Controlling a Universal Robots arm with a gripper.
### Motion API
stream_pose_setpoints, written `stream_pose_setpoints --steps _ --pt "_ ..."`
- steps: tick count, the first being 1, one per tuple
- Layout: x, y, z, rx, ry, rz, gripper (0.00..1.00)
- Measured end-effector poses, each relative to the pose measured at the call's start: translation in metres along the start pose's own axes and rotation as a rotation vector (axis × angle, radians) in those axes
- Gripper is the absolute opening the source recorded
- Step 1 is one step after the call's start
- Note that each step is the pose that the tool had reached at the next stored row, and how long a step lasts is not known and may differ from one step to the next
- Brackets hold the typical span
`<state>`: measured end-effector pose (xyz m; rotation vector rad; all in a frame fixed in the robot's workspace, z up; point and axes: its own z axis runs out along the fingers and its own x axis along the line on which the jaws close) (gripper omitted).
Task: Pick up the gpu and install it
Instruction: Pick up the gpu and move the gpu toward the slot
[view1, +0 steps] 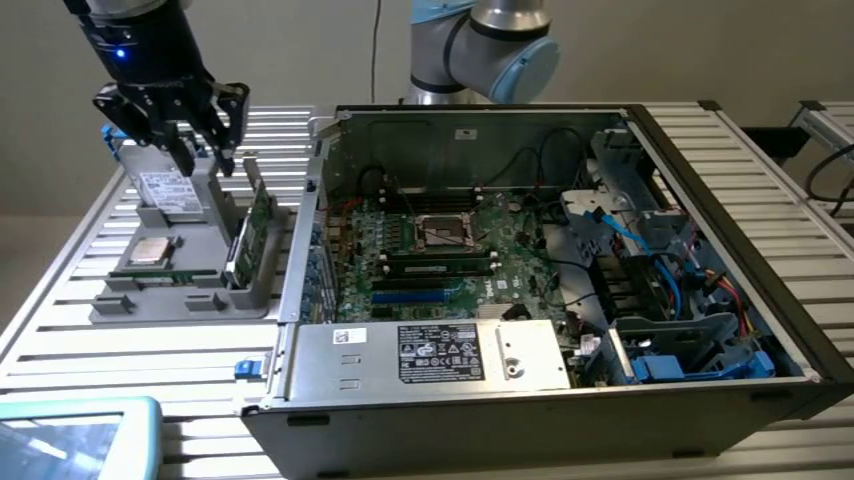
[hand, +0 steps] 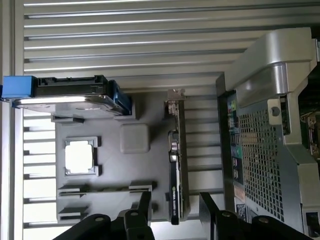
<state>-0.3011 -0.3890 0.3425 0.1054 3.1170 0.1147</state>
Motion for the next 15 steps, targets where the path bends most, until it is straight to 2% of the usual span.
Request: stream_pose_setpoints --steps 2,5,6,10,15 --pt "0.000 -0.0002 0.0028 0.0041 -0.0002 0.000 0.51" --pt "0.000 -0.0007 0.0046 0.0174 -0.0010 -0.001 0.51" --pt "-0.001 -0.0007 0.0060 0.0195 -0.0011 -0.003 0.51" --pt "-0.004 -0.0010 0.0130 0.0245 -0.0012 -0.008 0.51" --pt "-0.004 -0.0017 0.0219 0.0250 -0.0010 -0.010 0.51"
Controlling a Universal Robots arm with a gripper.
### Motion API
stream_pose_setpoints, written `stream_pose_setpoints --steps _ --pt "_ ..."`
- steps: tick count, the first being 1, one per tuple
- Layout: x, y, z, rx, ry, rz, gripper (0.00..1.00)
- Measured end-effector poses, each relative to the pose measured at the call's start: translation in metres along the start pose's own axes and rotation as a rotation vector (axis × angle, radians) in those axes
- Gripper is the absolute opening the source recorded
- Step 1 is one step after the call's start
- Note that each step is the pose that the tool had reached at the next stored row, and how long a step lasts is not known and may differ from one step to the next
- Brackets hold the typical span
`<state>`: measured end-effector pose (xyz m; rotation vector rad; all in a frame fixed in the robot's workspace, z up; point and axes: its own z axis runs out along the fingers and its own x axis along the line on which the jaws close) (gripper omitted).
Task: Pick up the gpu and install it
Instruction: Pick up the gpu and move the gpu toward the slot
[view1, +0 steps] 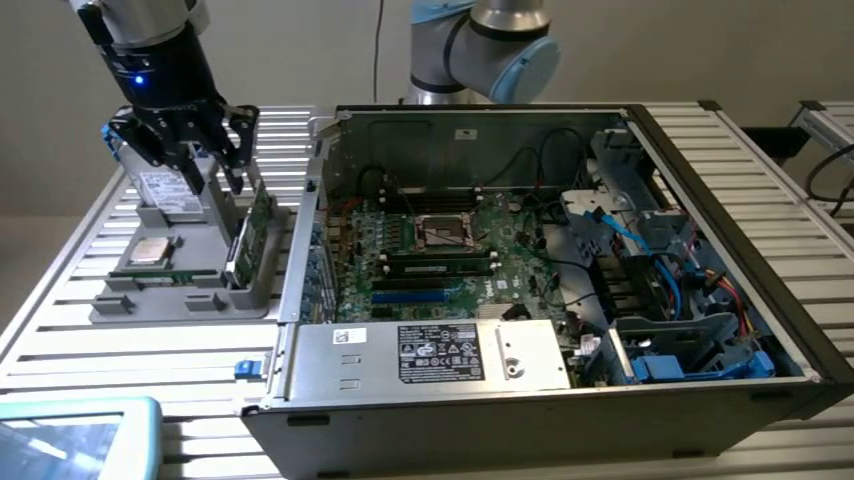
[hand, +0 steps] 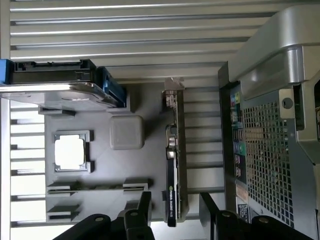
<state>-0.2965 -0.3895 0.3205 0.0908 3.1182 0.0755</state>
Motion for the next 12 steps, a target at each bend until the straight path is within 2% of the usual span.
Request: stream_pose_setpoints --steps 5,7,10,12 --pt "0.000 -0.0007 0.0091 -0.0002 0.0000 0.000 0.51" --pt "0.000 -0.0012 0.0128 -0.0021 0.0001 0.000 0.51" --pt "0.000 -0.0034 0.0173 -0.0102 0.0003 0.000 0.51" --pt "0.000 -0.0046 0.0199 -0.0188 0.0004 0.000 0.51"
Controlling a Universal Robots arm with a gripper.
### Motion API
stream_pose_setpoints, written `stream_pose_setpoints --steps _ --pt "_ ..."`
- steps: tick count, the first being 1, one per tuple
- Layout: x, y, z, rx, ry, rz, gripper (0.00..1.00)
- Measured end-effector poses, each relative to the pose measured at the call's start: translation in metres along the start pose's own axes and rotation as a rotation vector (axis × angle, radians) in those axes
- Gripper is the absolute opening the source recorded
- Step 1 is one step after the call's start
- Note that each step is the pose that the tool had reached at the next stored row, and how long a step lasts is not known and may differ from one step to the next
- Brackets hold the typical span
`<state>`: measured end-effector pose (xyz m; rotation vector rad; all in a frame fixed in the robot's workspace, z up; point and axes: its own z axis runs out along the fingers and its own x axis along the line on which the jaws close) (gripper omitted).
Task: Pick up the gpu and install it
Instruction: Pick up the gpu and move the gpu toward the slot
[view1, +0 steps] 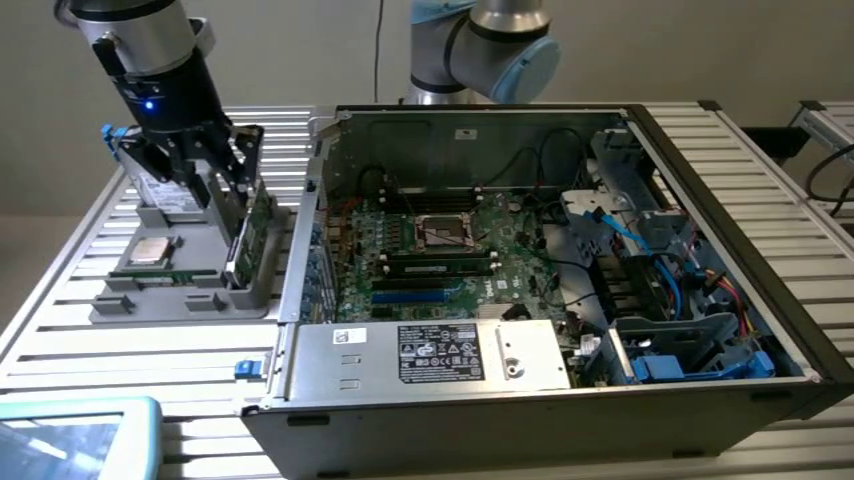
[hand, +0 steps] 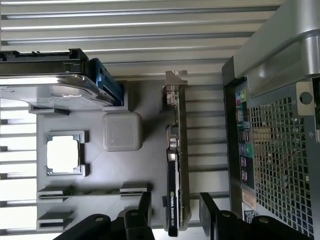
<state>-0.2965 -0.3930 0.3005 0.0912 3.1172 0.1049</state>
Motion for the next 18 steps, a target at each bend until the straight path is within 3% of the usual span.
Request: stream_pose_setpoints --steps 5,13,15,18 --pt "0.000 -0.0034 0.0066 -0.0209 0.0002 0.000 0.51" --pt "0.000 -0.0083 0.0208 -0.0289 0.0005 0.001 0.51" --pt "0.000 -0.0086 0.0240 -0.0341 0.0008 0.001 0.51" --pt "0.000 -0.0089 0.0276 -0.0477 0.0017 0.001 0.51"
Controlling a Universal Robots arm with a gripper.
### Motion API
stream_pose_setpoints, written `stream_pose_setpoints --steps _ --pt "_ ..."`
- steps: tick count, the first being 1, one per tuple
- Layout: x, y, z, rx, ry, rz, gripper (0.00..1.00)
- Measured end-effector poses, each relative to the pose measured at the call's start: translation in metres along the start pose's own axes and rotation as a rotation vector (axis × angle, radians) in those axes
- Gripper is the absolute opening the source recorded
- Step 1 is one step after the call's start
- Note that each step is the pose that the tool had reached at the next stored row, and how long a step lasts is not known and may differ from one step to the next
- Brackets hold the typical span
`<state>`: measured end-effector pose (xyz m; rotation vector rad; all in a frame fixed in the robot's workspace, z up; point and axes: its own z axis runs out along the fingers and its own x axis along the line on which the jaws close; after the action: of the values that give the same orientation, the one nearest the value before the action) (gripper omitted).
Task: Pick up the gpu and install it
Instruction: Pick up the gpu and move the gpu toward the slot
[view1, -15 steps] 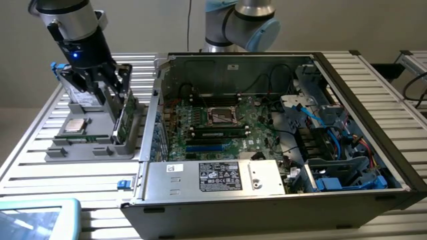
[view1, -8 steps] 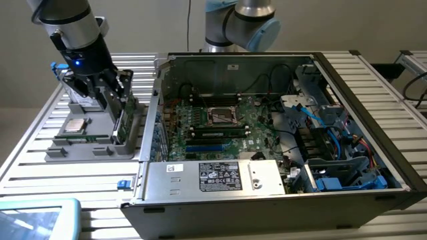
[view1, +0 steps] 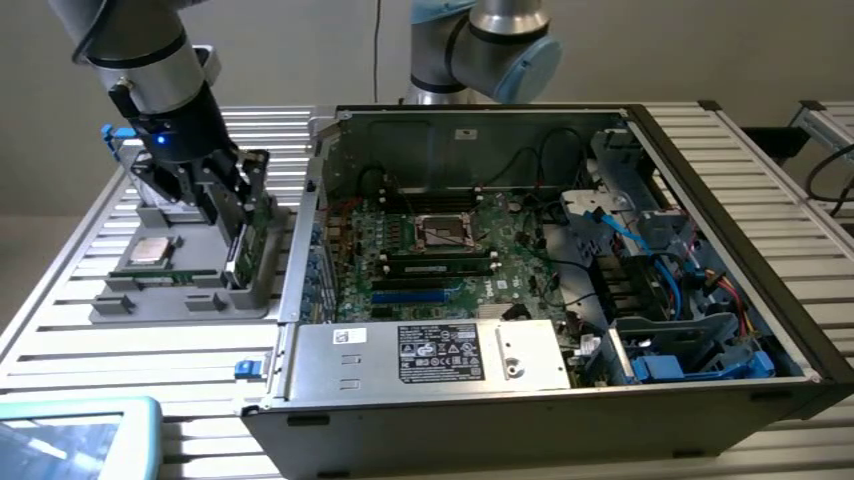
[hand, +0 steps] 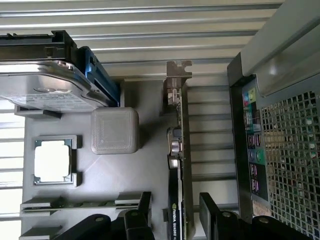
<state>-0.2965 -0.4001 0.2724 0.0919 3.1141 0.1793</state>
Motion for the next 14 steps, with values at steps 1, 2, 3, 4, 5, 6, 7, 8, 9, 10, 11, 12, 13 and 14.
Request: stream_pose_setpoints --steps 1,2,3,4,5,6,7,8,9,10,11,12,13,14 --pt "0.000 -0.0001 0.0015 -0.0043 -0.0001 0.000 0.51" --pt "0.000 -0.0004 0.0031 -0.0073 0.0001 0.000 0.51" --pt "0.000 -0.0008 0.0050 -0.0092 0.0002 0.000 0.51" --pt "0.000 -0.0010 0.0064 -0.0096 0.0003 0.000 0.51" --pt "0.000 -0.0011 0.0068 -0.0096 0.0004 0.000 0.51" --pt "0.000 -0.0011 0.0068 -0.0096 0.0004 0.000 0.51" --pt "0.000 -0.0011 0.0068 -0.0096 0.0004 0.000 0.51" --pt "0.000 -0.0012 0.0068 -0.0096 0.0005 0.000 0.51" --pt "0.000 -0.0011 0.0068 -0.0096 0.0005 0.000 0.51" --pt "0.000 -0.0012 0.0072 -0.0096 0.0004 0.000 0.51" --pt "0.000 -0.0013 0.0080 -0.0099 -0.0009 0.000 0.51" --pt "0.000 -0.0015 0.0094 -0.0100 -0.0031 0.000 0.51" --pt "0.000 -0.0017 0.0108 -0.0100 -0.0051 -0.001 0.51" --pt "0.000 -0.0018 0.0125 -0.0101 -0.0071 -0.001 0.51"
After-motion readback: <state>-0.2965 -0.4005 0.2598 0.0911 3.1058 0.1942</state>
